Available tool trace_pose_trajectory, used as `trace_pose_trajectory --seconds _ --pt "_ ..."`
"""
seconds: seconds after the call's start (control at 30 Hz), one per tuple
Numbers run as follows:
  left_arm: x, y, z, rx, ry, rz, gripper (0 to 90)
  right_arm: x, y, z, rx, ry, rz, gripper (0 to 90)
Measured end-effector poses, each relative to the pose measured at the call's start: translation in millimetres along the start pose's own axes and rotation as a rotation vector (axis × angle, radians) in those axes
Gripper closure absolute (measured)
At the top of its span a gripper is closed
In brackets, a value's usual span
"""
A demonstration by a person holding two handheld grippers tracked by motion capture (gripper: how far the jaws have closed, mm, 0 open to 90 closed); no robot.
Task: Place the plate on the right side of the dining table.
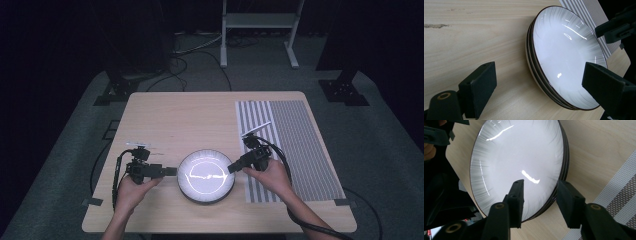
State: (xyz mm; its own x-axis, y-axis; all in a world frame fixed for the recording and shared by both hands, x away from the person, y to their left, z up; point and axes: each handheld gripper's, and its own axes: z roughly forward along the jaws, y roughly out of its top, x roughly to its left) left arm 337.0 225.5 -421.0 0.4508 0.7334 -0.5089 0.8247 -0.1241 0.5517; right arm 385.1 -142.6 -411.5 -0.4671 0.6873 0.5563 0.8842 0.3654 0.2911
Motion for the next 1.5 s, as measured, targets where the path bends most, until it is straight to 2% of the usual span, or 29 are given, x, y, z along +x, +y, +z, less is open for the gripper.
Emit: trace_pose_trajectory --seconds 0.13,0.33,0.57,0.67,0.8,1.17,1.5 --pt "0.1 -1.7 2.6 0.021 0.006 0.002 12.1 1.4 3.3 2.1 0.008 -0.035 0.004 69.0" --pt "0.6 -3.5 4.5 0.032 0.012 -0.007 12.1 0.1 6.3 4.0 0.021 -0.058 0.022 70.2" --pt "0.1 -2.1 2.6 0.030 0.018 -0.007 12.0 4.5 8.2 4.8 0.031 -0.086 0.015 78.3" --pt "-0.1 -2.2 2.0 0.029 0.020 -0.005 12.1 5.3 10.1 5.2 0.034 -0.111 0.019 77.3" --pt "0.8 -2.5 2.5 0.029 0.018 -0.010 12.1 2.1 10.2 8.0 0.042 -0.117 0.037 77.1" --pt "0.7 -3.0 5.8 0.037 0.020 -0.014 12.1 7.1 11.9 13.2 0.068 -0.164 0.034 80.4" --pt "3.2 -4.1 9.0 0.047 0.021 -0.022 12.2 0.9 12.9 12.2 0.052 -0.131 0.056 82.3"
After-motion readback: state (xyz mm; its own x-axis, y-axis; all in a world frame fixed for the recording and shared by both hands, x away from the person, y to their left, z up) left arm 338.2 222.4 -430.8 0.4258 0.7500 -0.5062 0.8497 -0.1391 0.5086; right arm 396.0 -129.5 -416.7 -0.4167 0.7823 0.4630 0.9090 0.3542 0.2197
